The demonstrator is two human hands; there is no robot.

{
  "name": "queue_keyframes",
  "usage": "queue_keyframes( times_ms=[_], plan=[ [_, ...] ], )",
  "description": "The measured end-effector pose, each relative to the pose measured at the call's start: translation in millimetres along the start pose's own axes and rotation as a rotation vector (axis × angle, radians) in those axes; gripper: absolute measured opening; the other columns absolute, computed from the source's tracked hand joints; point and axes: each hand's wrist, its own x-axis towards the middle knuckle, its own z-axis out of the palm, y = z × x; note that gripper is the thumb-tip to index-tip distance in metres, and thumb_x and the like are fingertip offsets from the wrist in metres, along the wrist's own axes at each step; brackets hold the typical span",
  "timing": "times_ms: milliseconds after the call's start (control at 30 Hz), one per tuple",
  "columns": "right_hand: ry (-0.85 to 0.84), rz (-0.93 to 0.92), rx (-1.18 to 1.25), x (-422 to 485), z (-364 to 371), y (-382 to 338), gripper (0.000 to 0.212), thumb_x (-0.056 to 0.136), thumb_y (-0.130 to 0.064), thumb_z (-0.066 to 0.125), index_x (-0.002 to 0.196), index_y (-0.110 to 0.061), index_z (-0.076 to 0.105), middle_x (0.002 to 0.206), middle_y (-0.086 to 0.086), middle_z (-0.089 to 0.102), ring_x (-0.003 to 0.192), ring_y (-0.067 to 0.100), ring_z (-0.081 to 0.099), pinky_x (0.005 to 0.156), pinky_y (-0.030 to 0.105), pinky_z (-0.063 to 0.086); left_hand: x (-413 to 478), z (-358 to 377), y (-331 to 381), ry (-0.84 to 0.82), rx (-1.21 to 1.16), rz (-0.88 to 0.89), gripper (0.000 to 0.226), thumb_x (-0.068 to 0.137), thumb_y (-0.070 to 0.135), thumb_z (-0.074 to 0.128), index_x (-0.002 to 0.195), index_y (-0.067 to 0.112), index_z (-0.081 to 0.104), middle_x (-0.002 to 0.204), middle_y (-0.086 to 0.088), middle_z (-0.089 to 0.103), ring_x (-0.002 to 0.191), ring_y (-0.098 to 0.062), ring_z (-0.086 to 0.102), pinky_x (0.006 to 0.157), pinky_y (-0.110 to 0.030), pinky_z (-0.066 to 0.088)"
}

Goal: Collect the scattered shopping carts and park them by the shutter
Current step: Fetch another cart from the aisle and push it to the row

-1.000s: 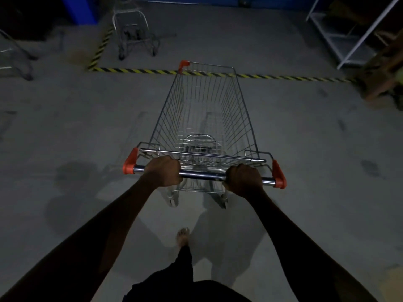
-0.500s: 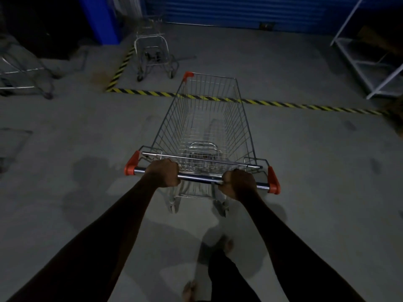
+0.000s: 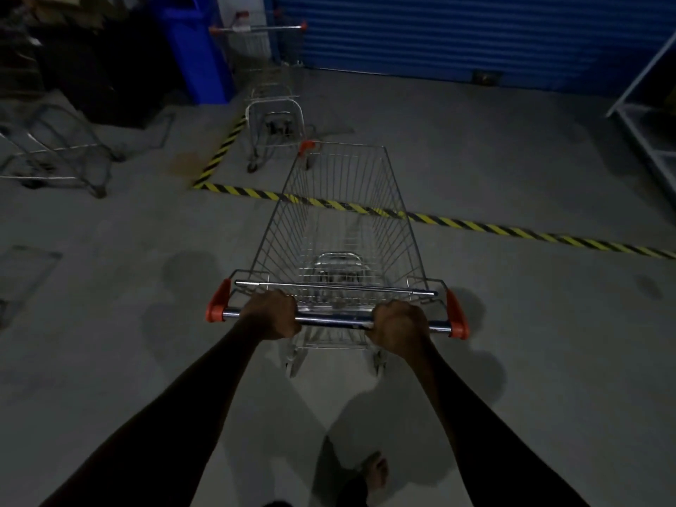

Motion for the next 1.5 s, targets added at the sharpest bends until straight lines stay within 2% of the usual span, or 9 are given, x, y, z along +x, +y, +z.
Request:
queue_keyframes(
  times_ms=[133,233,433,667,867,1067,1167,1300,1500],
  plan=[
    [0.004,-0.018,-0.005,76.3,-14.9,32.3,0.043,0.079,-0.058,0.055,0.103,-0.024,0.066,0.106,0.0,0.068,0.102,0.019,0.063,0.085,0.029,0.046,70.5,-24.5,-8.7,-0.029,-0.09,-0.039,0.046,0.073,0.051,0.053,0.1,0.016,0.066,0.107,-0.012,0.068,0.099,-0.031,0.065,0.081,-0.036,0.052],
    [-0.023,-0.022,-0.001,138.0,-29.2,53.4,0.043,0.079,-0.058,0.056,0.101,-0.023,0.068,0.101,0.003,0.069,0.095,0.024,0.066,0.08,0.032,0.049,126.3,-45.5,-20.1,0.002,-0.103,-0.029,0.041,0.076,0.048,0.055,0.1,0.017,0.067,0.107,-0.011,0.068,0.098,-0.03,0.065,0.08,-0.035,0.051],
    [-0.062,-0.001,-0.104,247.2,-47.7,79.4,0.044,0.084,-0.057,0.051,0.109,-0.023,0.064,0.107,0.003,0.067,0.101,0.025,0.063,0.082,0.035,0.048,226.2,-85.5,-47.6,0.044,-0.106,0.0,0.039,0.079,0.045,0.056,0.103,0.015,0.065,0.108,-0.013,0.067,0.097,-0.033,0.065,0.081,-0.036,0.051],
    [-0.065,0.065,-0.142,387.8,-75.5,97.3,0.046,0.085,-0.059,0.049,0.105,-0.02,0.063,0.102,0.004,0.067,0.095,0.026,0.065,0.079,0.034,0.051,363.4,-145.9,-100.2,0.056,-0.071,0.067,0.039,0.08,0.043,0.056,0.104,0.014,0.065,0.11,-0.011,0.067,0.102,-0.031,0.064,0.082,-0.035,0.05],
    [-0.03,0.101,-0.045,499.7,-97.0,124.3,0.045,0.081,-0.059,0.055,0.102,-0.021,0.066,0.099,0.007,0.068,0.093,0.029,0.066,0.076,0.034,0.05,486.5,-187.6,-134.0,0.067,-0.005,0.081,0.041,0.078,0.045,0.056,0.103,0.014,0.065,0.108,-0.012,0.067,0.101,-0.032,0.064,0.081,-0.037,0.051],
    [0.003,0.096,-0.007,625.1,-121.5,176.1,0.042,0.08,-0.057,0.056,0.099,-0.021,0.068,0.099,0.006,0.069,0.093,0.029,0.066,0.073,0.033,0.05,617.6,-237.6,-150.0,0.122,0.059,0.095,0.042,0.078,0.044,0.056,0.103,0.012,0.066,0.106,-0.012,0.068,0.1,-0.033,0.065,0.08,-0.037,0.052],
    [0.012,0.108,0.007,679.9,-137.2,206.3,0.046,0.078,-0.061,0.054,0.094,-0.021,0.068,0.096,0.004,0.07,0.089,0.028,0.068,0.074,0.033,0.053,673.3,-265.4,-149.4,0.098,0.083,0.087,0.044,0.08,0.048,0.054,0.106,0.014,0.066,0.108,-0.012,0.068,0.102,-0.032,0.064,0.083,-0.035,0.05],
    [0.003,0.09,-0.012,753.2,-146.6,246.4,0.047,0.077,-0.061,0.055,0.095,-0.02,0.068,0.099,0.0,0.071,0.094,0.024,0.068,0.077,0.031,0.051,747.6,-288.7,-146.9,0.063,0.042,0.035,0.045,0.079,0.051,0.057,0.107,0.016,0.066,0.11,-0.012,0.067,0.104,-0.031,0.064,0.085,-0.036,0.05],
    [-0.002,0.061,-0.023,853.4,-165.0,301.7,0.042,0.072,-0.059,0.054,0.086,-0.023,0.069,0.088,-0.002,0.071,0.085,0.02,0.068,0.069,0.028,0.048,845.9,-327.1,-149.0,0.051,-0.01,0.027,0.049,0.08,0.055,0.056,0.106,0.014,0.065,0.108,-0.013,0.067,0.1,-0.033,0.064,0.084,-0.039,0.05]
  ],
)
